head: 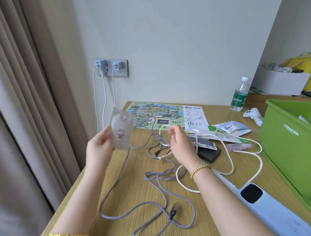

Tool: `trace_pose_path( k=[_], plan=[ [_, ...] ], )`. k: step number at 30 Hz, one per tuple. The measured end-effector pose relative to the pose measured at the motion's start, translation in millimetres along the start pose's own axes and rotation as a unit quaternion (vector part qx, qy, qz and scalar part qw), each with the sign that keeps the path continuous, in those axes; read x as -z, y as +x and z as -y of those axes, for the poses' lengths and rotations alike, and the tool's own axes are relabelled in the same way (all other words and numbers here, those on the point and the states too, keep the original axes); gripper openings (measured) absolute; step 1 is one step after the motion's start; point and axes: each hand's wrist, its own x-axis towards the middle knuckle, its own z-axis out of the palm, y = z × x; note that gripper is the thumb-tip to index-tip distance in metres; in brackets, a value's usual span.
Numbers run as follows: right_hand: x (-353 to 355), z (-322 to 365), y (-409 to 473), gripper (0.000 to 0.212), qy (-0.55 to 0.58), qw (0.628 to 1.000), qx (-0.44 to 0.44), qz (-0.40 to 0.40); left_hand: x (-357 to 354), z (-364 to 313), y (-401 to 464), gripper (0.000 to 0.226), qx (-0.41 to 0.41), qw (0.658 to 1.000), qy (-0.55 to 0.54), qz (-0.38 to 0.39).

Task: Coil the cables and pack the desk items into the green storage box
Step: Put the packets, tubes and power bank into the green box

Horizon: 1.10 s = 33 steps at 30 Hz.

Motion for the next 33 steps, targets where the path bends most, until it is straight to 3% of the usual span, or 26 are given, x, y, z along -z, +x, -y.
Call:
trace_pose_path(
  k=[4, 8, 11, 13, 17, 19, 22, 24, 29, 33],
  plan=[
    [4.6, -0.9, 21.6, 0.046, -0.186, 0.98, 0.052, 0.05, -8.3, 0.4, -1.7, 0.03, 0.053, 0.985, -0.156, 0.045],
    [5.1, 0.6, 34.4, 0.039, -0.343, 0.933, 0.033, 0.104, -7.7, 6.2, 1.1, 0.033, 0.101, 0.967, -0.219, 0.079],
    [0.9, 7.0, 40.9, 0.024, -0.432, 0.887, 0.021, 0.161, -20.5, 11.1, -8.4, 0.033, 0.12, 0.97, -0.144, 0.157],
    [-2.5, 10.4, 45.1, 0.021, -0.464, 0.864, 0.012, 0.192, -25.9, 14.1, -11.9, 0.035, 0.122, 0.975, -0.076, 0.167],
    [-5.0, 8.1, 46.2, 0.023, -0.491, 0.856, 0.042, 0.152, -27.4, 19.2, -8.0, 0.039, 0.134, 0.978, -0.025, 0.157],
    [-3.4, 2.5, 44.9, 0.023, -0.433, 0.893, 0.033, 0.116, -27.7, 20.9, -7.8, 0.033, 0.144, 0.973, -0.043, 0.174],
    [5.1, -1.7, 44.7, 0.025, -0.257, 0.964, -0.032, 0.052, -30.3, 21.5, -9.1, 0.028, 0.136, 0.972, -0.064, 0.18],
    [12.8, 2.0, 46.8, 0.026, -0.127, 0.989, -0.075, 0.016, -31.0, 21.5, -9.2, 0.029, 0.134, 0.976, -0.069, 0.158],
    [42.0, 17.3, 48.5, 0.024, 0.111, 0.984, -0.135, -0.018, -29.4, 15.2, -8.4, 0.029, 0.149, 0.975, -0.099, 0.129],
    [62.6, 25.0, 42.8, 0.019, 0.322, 0.93, -0.172, -0.044, -36.0, -4.9, -3.0, 0.027, 0.161, 0.969, -0.127, 0.137]
  ],
)
